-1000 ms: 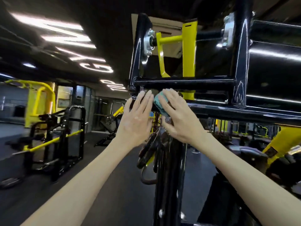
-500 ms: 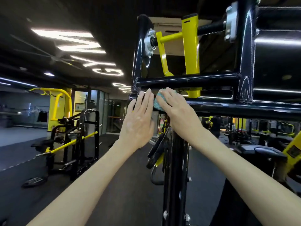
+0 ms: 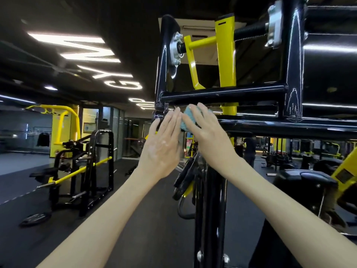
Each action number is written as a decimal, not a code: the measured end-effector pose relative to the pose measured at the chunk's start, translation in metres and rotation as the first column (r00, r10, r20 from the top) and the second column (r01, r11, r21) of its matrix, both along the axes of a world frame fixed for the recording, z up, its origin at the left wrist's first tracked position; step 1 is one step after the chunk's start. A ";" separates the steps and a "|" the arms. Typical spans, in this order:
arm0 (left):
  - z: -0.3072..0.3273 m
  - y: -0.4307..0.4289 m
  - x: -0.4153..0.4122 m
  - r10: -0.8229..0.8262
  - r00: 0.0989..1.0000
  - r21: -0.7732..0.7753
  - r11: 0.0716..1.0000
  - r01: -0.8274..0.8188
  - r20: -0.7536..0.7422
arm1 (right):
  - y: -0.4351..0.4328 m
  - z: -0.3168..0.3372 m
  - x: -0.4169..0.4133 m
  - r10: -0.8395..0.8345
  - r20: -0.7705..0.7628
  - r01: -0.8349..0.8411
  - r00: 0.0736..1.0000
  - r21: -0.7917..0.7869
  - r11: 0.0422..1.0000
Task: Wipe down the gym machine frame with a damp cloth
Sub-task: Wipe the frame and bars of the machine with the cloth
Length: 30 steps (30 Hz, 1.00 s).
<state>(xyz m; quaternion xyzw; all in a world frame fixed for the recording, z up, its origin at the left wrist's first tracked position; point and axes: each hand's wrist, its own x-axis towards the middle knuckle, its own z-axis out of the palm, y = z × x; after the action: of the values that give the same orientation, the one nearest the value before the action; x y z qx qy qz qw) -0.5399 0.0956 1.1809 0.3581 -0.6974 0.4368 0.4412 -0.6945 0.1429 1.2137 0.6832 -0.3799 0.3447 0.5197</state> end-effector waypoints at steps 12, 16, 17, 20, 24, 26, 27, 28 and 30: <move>0.000 0.009 -0.002 -0.010 1.000 0.053 0.999 0.011 -0.012 | 0.009 -0.005 -0.022 0.003 0.103 -0.005 0.995 0.021 1.000; 0.000 0.006 -0.002 -0.023 1.000 0.038 0.999 0.024 -0.017 | -0.003 -0.002 0.000 0.045 0.059 -0.047 0.997 0.047 0.998; 0.000 0.007 -0.004 -0.034 0.999 0.047 0.998 0.035 -0.025 | -0.002 -0.002 -0.007 0.049 0.058 -0.052 0.997 0.048 0.997; 0.004 0.013 -0.018 -0.088 0.995 0.069 0.993 0.091 -0.048 | 0.007 -0.005 -0.048 0.024 0.107 -0.027 0.994 0.027 0.999; 0.007 0.017 -0.040 -0.141 0.990 0.078 0.987 0.141 -0.011 | 0.021 -0.013 -0.104 -0.003 0.231 0.008 0.973 -0.020 1.000; 0.006 0.015 -0.044 -0.153 0.988 0.084 0.985 0.154 -0.019 | 0.022 -0.016 -0.111 0.010 0.295 0.004 0.956 -0.045 0.999; 0.005 0.013 -0.044 -0.161 0.987 0.083 0.983 0.163 -0.023 | 0.021 -0.017 -0.104 0.025 0.309 -0.007 0.951 -0.060 0.998; 0.004 0.012 -0.044 -0.171 0.985 0.081 0.982 0.173 -0.025 | 0.019 -0.017 -0.093 0.040 0.300 -0.019 0.953 -0.071 0.997; 0.002 0.009 -0.043 -0.188 0.982 0.072 0.979 0.189 -0.022 | 0.011 -0.014 -0.066 0.081 0.223 -0.068 0.971 -0.065 0.996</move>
<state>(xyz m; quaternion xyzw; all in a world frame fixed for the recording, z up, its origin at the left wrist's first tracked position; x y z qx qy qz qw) -0.5831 0.1050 1.1831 0.3095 -0.7405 0.3644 0.4724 -0.7608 0.1537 1.1993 0.6384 -0.4007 0.4499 0.4790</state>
